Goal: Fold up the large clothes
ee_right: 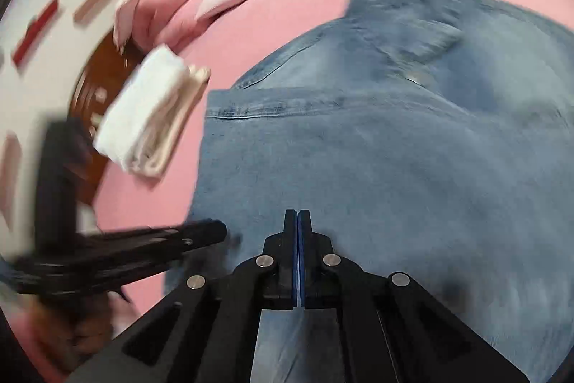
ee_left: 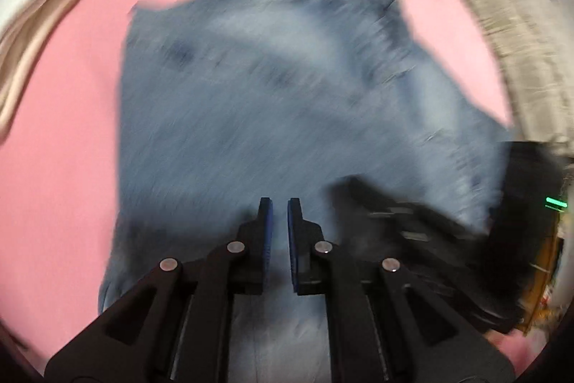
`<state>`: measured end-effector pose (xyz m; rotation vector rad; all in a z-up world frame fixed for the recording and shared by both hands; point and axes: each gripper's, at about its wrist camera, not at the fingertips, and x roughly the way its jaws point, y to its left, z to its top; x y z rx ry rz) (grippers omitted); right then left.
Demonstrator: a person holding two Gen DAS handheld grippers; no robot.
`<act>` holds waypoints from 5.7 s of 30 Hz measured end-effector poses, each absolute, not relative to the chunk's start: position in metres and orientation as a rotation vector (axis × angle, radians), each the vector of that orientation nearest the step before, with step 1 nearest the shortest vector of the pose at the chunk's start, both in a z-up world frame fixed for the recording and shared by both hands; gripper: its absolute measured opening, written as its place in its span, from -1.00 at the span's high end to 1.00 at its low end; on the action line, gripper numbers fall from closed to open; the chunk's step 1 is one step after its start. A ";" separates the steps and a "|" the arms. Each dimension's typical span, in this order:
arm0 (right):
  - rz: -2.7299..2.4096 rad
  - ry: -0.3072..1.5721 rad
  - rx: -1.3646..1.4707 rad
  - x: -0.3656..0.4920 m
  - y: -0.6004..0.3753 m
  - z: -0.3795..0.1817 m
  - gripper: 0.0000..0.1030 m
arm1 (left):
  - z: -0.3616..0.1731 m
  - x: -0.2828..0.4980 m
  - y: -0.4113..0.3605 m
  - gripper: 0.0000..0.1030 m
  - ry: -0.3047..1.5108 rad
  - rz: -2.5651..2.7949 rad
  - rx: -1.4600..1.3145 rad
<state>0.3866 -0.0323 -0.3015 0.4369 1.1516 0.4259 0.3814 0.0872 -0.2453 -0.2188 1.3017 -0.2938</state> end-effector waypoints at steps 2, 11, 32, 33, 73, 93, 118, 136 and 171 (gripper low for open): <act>0.388 1.165 0.507 0.405 -0.041 -0.315 1.00 | -0.244 0.404 0.087 0.88 1.272 -0.287 -0.167; 0.200 1.055 0.702 0.437 -0.145 -0.354 1.00 | -0.297 0.469 0.147 0.89 1.313 -0.027 -0.227; -0.351 0.978 0.631 0.415 -0.183 -0.310 0.96 | -0.268 0.493 0.155 0.88 1.227 0.038 -0.068; -0.354 0.982 0.650 0.408 -0.177 -0.306 0.93 | -0.266 0.482 0.157 0.87 1.241 0.032 -0.061; -0.358 1.087 1.290 0.162 -0.322 -0.332 -0.06 | -0.233 0.172 -0.178 -0.20 1.535 -0.328 0.147; -0.781 0.596 1.587 0.190 -0.529 -0.318 -0.05 | -0.232 0.176 -0.293 -0.20 1.571 -0.387 0.237; -0.901 0.462 0.791 0.204 -0.484 -0.068 0.79 | -0.217 0.242 -0.132 -0.20 1.491 -0.241 0.024; -0.249 0.460 0.550 0.378 -0.104 0.037 0.81 | -0.208 0.286 0.081 -0.20 1.441 -0.276 0.039; -0.684 1.180 0.167 0.374 -0.436 -0.217 -0.20 | -0.222 0.271 -0.196 -0.20 1.458 -0.349 0.087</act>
